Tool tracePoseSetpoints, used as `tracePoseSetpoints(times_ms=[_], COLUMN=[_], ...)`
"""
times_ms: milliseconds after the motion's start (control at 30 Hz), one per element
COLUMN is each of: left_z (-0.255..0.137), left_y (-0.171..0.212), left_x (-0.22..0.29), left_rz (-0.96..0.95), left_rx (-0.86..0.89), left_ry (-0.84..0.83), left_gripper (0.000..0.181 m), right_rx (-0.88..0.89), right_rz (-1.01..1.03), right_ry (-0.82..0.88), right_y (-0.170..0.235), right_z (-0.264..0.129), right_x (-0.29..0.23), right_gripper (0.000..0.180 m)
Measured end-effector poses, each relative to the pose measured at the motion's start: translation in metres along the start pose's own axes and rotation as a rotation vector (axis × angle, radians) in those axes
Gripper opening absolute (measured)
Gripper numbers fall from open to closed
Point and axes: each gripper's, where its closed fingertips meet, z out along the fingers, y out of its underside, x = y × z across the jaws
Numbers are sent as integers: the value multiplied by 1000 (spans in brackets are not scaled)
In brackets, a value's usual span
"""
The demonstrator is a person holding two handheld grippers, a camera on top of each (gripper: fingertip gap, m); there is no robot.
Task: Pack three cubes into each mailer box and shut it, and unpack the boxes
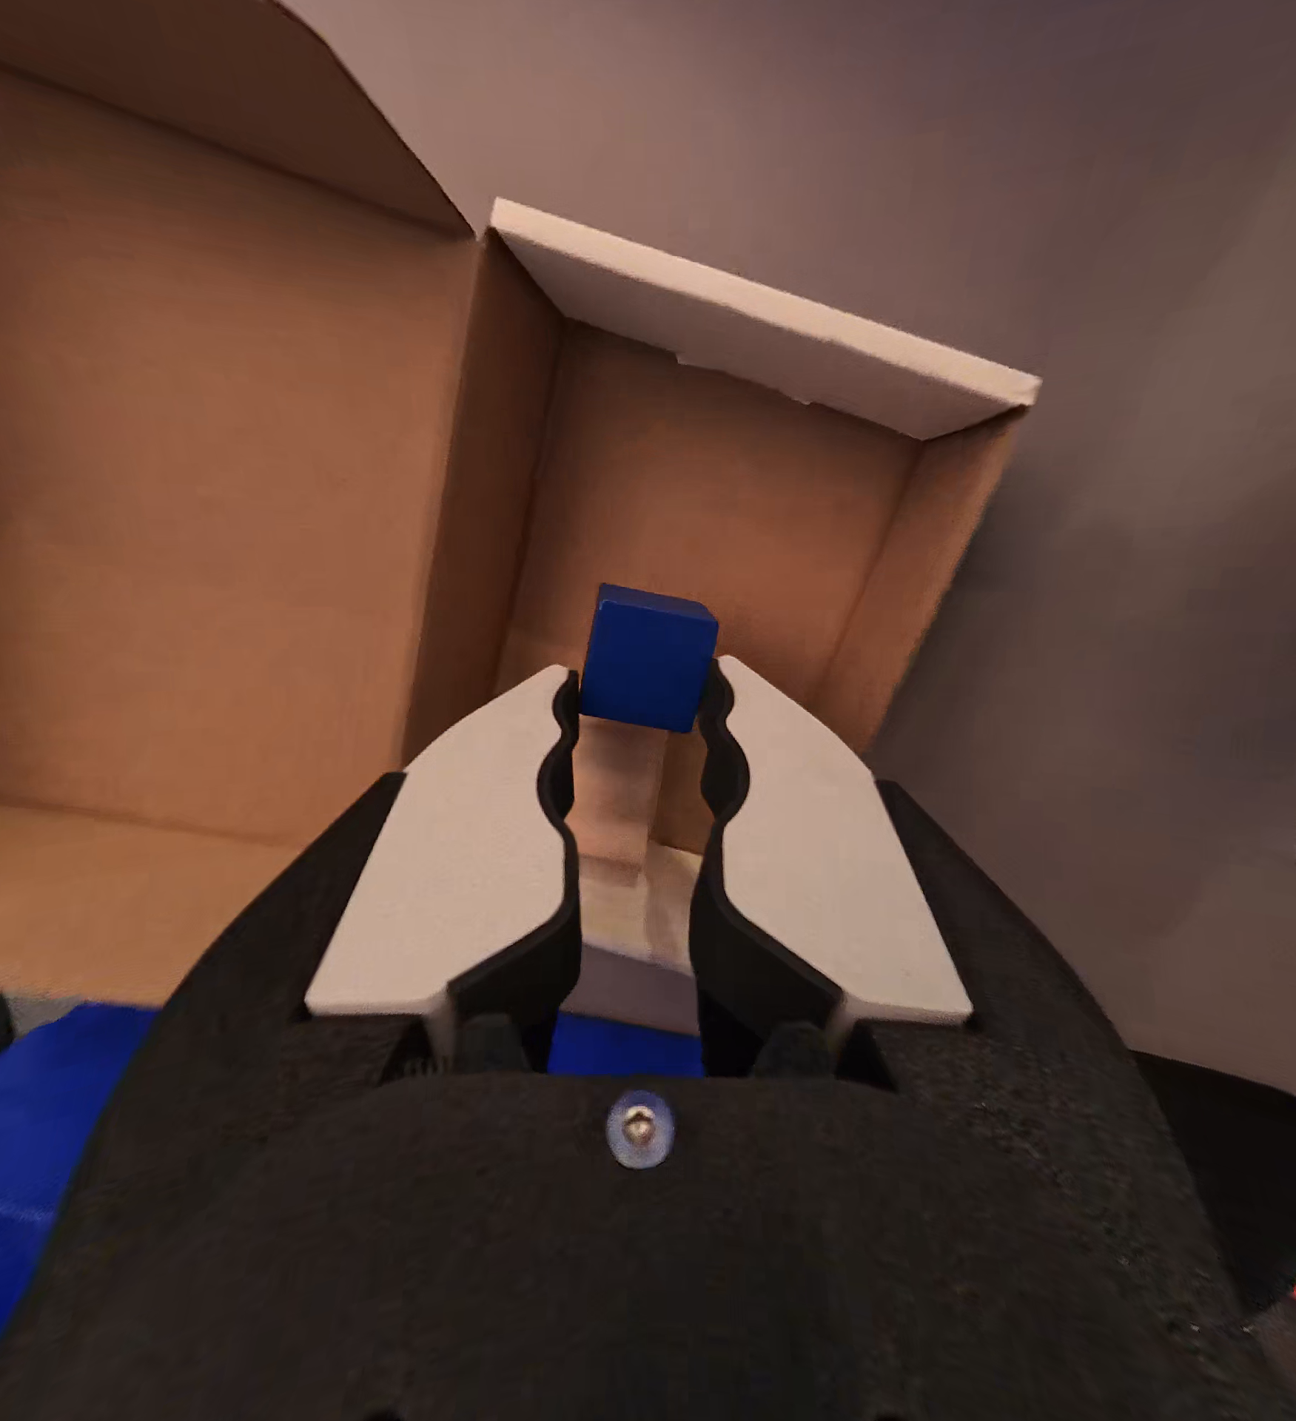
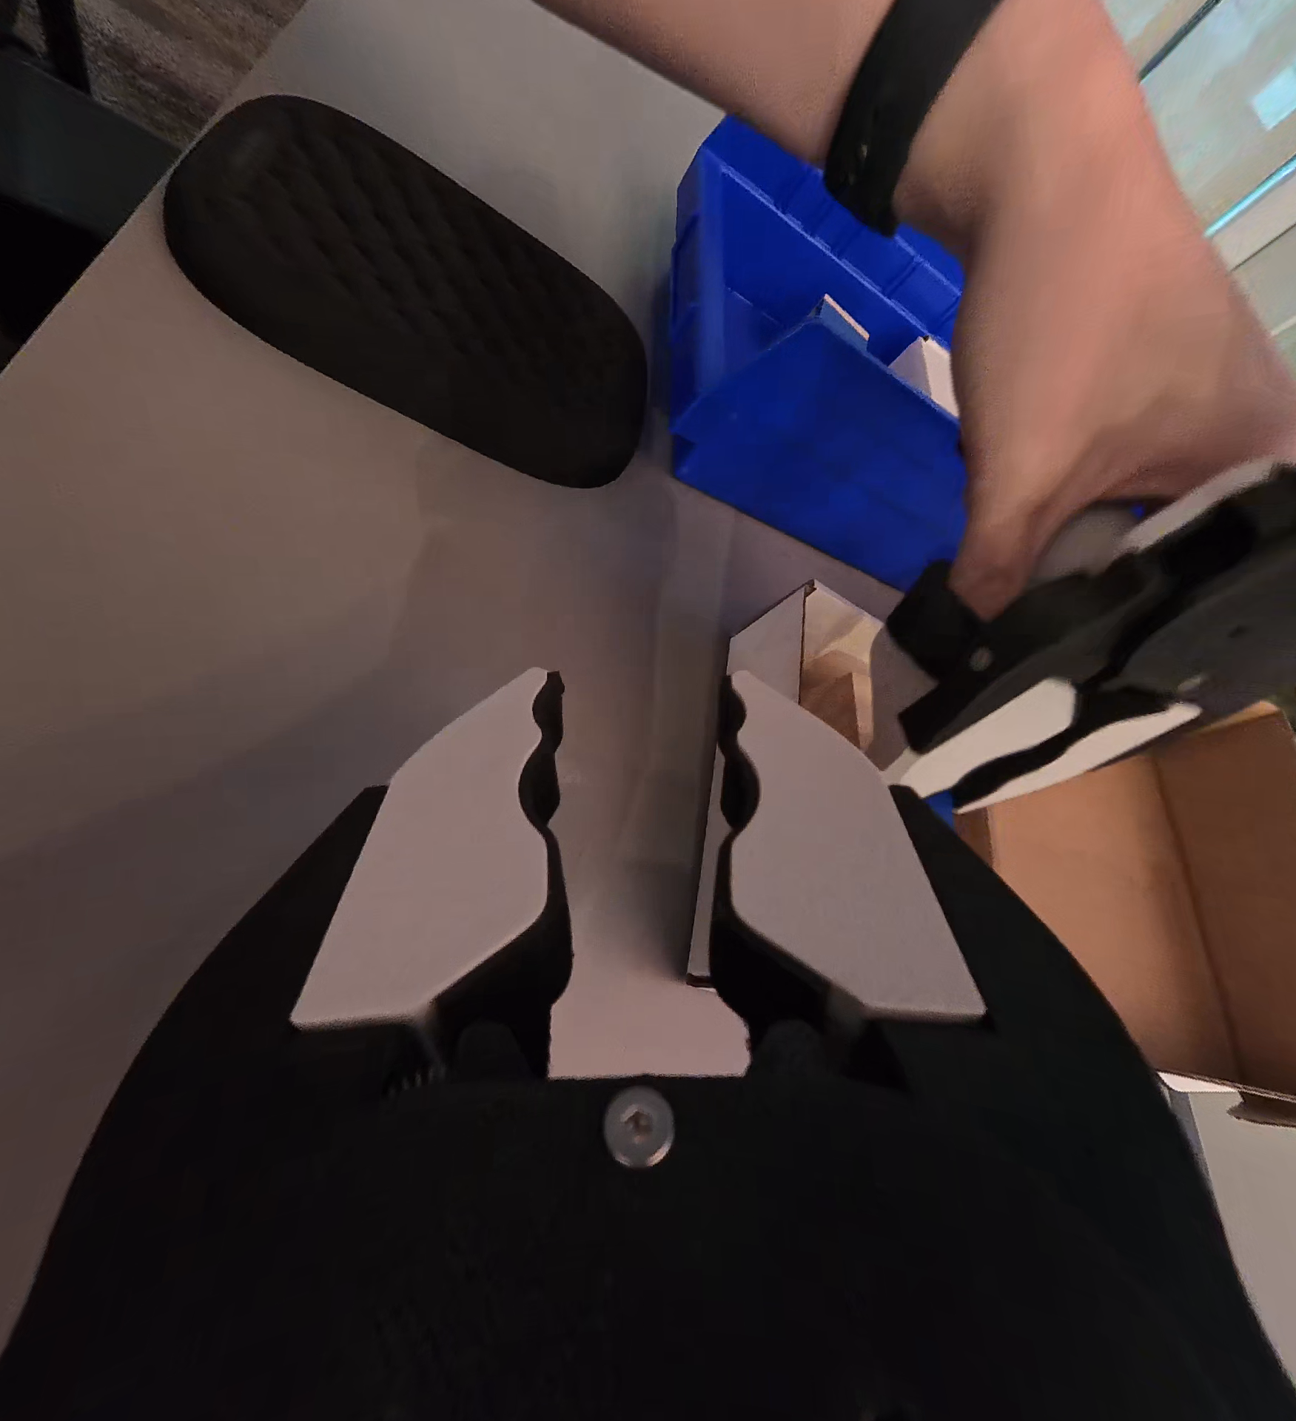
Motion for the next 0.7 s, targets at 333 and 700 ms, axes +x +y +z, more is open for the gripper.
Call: tracePoseSetpoints(times_ms=[333,700], left_z=[31,30], left_y=[4,15], left_x=[-4,-8], left_rz=[72,60], left_rx=[-143,-166], left_ry=[-17,-3], left_gripper=[30,31], right_rx=[-4,-11], right_rz=[-38,-36], right_ry=[-3,4], right_y=[-5,-3], right_z=[-1,-2], right_x=[-5,-3], right_gripper=[40,40])
